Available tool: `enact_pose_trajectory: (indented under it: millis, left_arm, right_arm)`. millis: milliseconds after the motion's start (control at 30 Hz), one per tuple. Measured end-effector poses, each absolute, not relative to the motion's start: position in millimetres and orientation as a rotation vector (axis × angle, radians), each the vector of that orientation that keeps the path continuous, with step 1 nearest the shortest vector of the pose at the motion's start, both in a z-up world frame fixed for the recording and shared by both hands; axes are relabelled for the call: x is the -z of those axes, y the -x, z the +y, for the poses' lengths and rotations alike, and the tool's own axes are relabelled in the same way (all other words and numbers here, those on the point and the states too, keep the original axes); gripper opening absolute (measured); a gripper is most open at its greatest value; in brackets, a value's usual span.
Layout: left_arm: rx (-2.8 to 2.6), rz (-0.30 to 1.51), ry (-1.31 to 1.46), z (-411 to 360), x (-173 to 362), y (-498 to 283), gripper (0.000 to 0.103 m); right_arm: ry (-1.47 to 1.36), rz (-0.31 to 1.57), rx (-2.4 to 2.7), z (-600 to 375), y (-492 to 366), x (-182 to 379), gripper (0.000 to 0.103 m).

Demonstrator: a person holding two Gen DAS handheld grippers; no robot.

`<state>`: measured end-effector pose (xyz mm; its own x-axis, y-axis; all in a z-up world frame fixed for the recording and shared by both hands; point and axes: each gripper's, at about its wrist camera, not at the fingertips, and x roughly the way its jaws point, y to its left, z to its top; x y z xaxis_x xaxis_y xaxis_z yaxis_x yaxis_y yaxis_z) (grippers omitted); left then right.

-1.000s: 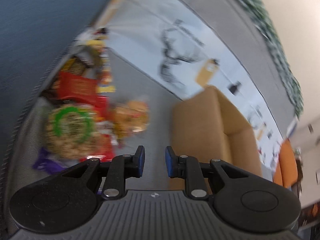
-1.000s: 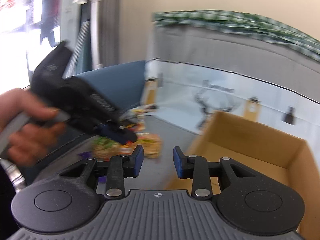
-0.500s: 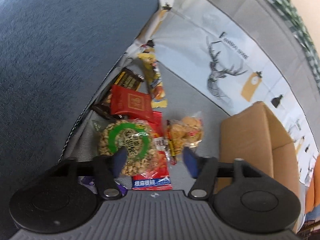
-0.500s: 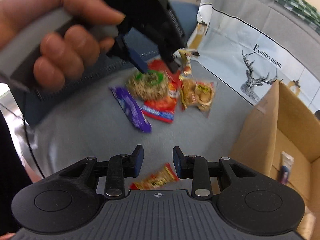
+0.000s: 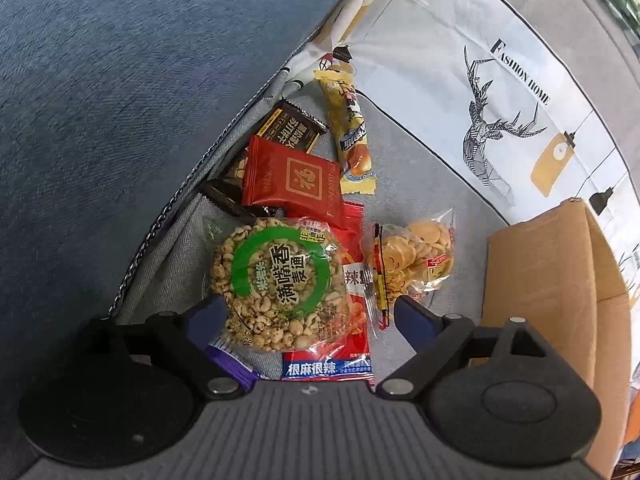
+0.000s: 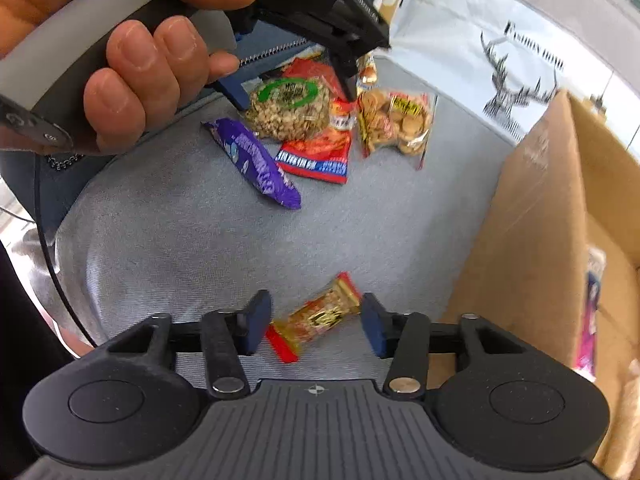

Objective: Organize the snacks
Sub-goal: 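Close right gripper on the small red-gold candy bar, then position left gripper around the round peanut cake pack while right holds candy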

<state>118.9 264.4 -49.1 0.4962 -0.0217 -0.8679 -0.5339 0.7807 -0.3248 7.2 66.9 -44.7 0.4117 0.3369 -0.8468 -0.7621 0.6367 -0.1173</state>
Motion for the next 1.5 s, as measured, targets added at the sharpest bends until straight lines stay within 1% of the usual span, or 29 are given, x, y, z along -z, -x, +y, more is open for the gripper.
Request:
enact_pose_trajectory:
  millis: [67, 167, 300, 400, 500, 567, 633, 667, 800, 967, 1000, 1033, 1067, 1200, 1267, 1300, 1333, 1367, 1500]
  left_arm:
    - [-0.342, 1.019, 0.607, 263.3, 49.7, -120.9, 0.093]
    - [-0.343, 1.026, 0.578, 260.6, 50.0, -123.2, 0.093]
    - [-0.344, 1.024, 0.577, 262.0, 50.7, -123.3, 0.093]
    - [-0.348, 1.022, 0.585, 263.4, 50.4, -122.2, 0.093]
    - [-0.351, 1.019, 0.59, 264.6, 50.4, -122.0, 0.093]
    - [-0.355, 1.015, 0.597, 265.9, 50.1, -120.9, 0.093]
    - [-0.36, 1.007, 0.621, 268.3, 49.4, -119.5, 0.093]
    - [-0.363, 1.005, 0.628, 269.1, 49.6, -119.5, 0.093]
    - [-0.367, 1.012, 0.602, 265.5, 50.7, -122.2, 0.094]
    - [-0.368, 1.037, 0.498, 252.3, 53.2, -127.4, 0.095]
    - [-0.369, 1.041, 0.48, 250.1, 53.8, -128.3, 0.097]
    - [-0.368, 1.046, 0.465, 248.3, 54.8, -129.1, 0.098]
    - [-0.371, 1.051, 0.448, 246.1, 55.3, -129.8, 0.098]
    - [-0.379, 1.059, 0.41, 242.9, 57.5, -131.2, 0.098]
    - [-0.382, 1.061, 0.404, 243.5, 58.3, -131.7, 0.096]
    - [-0.386, 1.062, 0.393, 243.1, 58.2, -131.8, 0.093]
    - [-0.39, 1.061, 0.369, 241.7, 57.5, -131.8, 0.084]
    - [-0.393, 1.057, 0.336, 240.2, 56.0, -132.0, 0.084]
    - [-0.367, 1.008, 0.32, 238.5, 45.9, -128.8, 0.048]
  right_arm:
    - [0.548, 0.919, -0.737, 69.2, -9.4, 49.1, 0.024]
    - [0.5, 0.951, -0.752, 67.5, -13.4, 52.0, 0.019]
    - [0.434, 0.924, -0.774, 65.9, -18.8, 47.2, 0.017]
    - [0.366, 0.862, -0.778, 62.3, -22.4, 37.9, 0.017]
    - [0.397, 0.836, -0.751, 64.2, -22.9, 40.1, 0.018]
    - [0.421, 0.865, -0.751, 66.7, -22.2, 47.2, 0.019]
    - [0.424, 0.898, -0.746, 67.4, -22.9, 52.8, 0.022]
    - [0.434, 0.901, -0.746, 68.2, -22.4, 54.1, 0.026]
    - [0.449, 0.907, -0.741, 69.7, -24.2, 56.1, 0.029]
    - [0.456, 0.919, -0.745, 70.3, -26.1, 59.2, 0.029]
    - [0.451, 0.923, -0.748, 70.1, -26.7, 59.1, 0.028]
    - [0.445, 0.927, -0.754, 69.9, -27.0, 59.3, 0.022]
    - [0.439, 0.93, -0.758, 69.7, -27.2, 58.9, 0.021]
    - [0.424, 0.907, -0.758, 68.4, -27.0, 54.7, 0.019]
    - [0.419, 0.898, -0.758, 67.8, -26.5, 53.2, 0.019]
    - [0.42, 0.896, -0.758, 67.7, -26.5, 53.1, 0.019]
    - [0.421, 0.897, -0.757, 67.8, -26.7, 53.1, 0.019]
    - [0.421, 0.899, -0.756, 67.9, -27.0, 53.6, 0.019]
    - [0.416, 0.906, -0.748, 70.2, -27.9, 54.3, 0.019]
